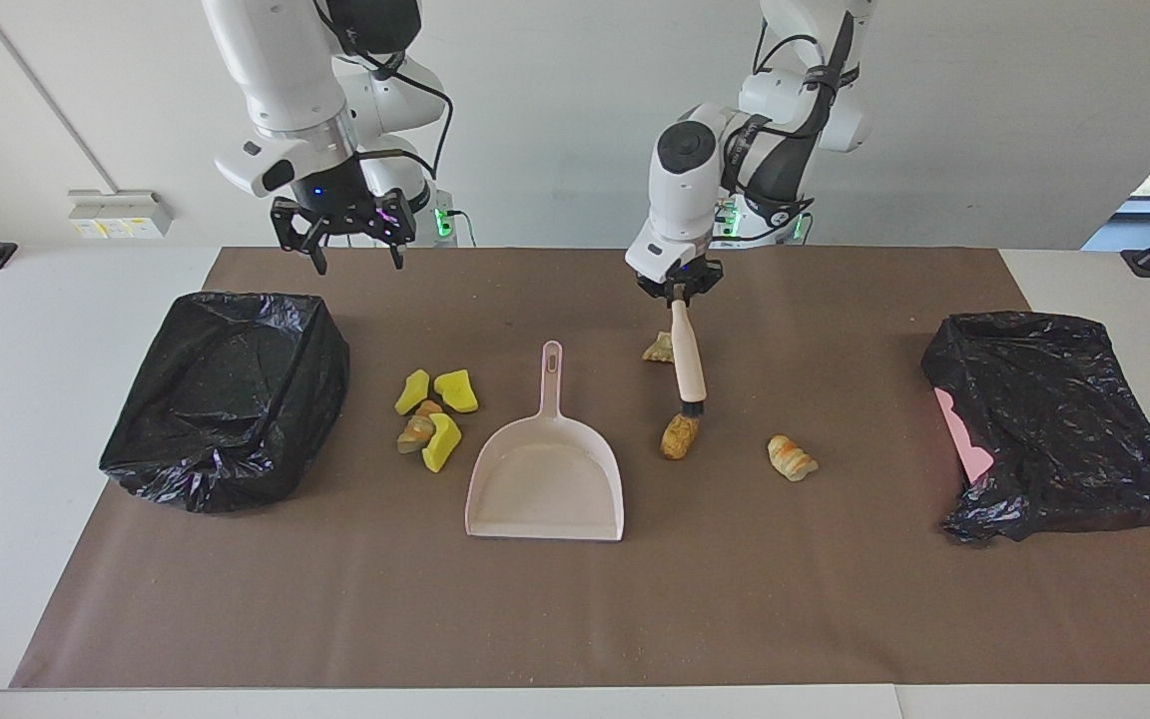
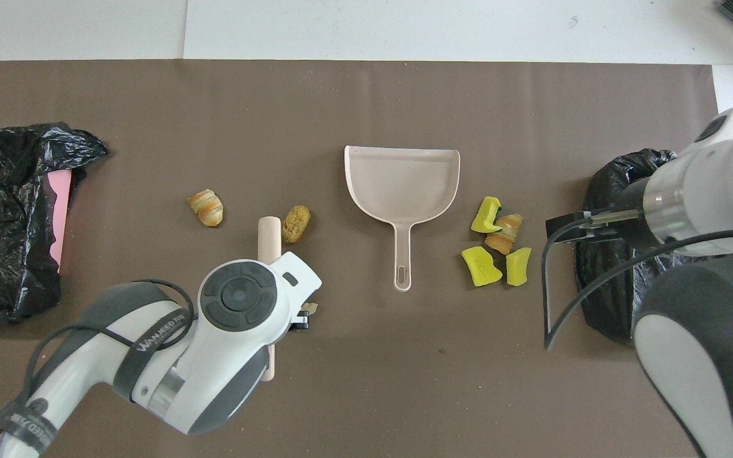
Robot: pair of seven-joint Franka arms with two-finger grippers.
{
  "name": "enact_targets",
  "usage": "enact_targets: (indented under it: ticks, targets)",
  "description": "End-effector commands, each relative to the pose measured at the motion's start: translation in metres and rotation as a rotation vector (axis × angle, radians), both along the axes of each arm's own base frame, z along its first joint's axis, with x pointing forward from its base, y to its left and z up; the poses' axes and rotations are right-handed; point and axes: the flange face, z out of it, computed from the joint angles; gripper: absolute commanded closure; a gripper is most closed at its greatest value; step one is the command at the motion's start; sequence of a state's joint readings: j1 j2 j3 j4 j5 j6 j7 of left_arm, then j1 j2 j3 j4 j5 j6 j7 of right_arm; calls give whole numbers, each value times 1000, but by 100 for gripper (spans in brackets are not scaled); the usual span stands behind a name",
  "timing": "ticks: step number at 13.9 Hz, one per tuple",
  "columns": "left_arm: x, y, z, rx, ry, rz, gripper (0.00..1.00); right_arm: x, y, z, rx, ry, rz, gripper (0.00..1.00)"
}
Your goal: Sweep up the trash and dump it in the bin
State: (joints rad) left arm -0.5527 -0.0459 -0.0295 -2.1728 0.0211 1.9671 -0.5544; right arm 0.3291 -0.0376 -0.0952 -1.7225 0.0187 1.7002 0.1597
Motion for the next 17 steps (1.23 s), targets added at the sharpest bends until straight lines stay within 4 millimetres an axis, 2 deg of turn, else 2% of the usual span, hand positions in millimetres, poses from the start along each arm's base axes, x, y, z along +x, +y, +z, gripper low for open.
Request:
enact_targets:
  ticks: [1, 3, 4, 5, 7, 10, 13, 15, 17]
  targets:
    - [44, 46, 3, -4, -25, -12, 100, 18, 50, -51, 8, 21, 4, 0]
    - [73, 89, -4, -17, -62, -34, 100, 23, 97, -90, -4, 29, -33, 0]
    - [84, 108, -3, -22, -81, -44, 100, 24, 113, -109, -3, 24, -46, 0]
    - [92, 125, -8, -27, -77, -69, 100, 24, 124, -127, -4, 23, -36, 0]
    - [109, 142, -23, -18, -65, -76, 100, 15, 137, -164, 9, 48, -30, 0]
    - [139, 176, -42, -24, -75, -115, 100, -5, 157, -201, -1, 82, -3, 0]
    - [145, 196, -44, -31, -76, -139, 100, -14, 176, -227, -9, 122, 9, 0]
    - [141, 195, -47, -31, -64, -146, 100, -15, 181, -231, -5, 112, -1, 0]
    - [120, 188, -56, -33, -16, -205, 100, -12, 180, -232, 1, 102, -6, 0]
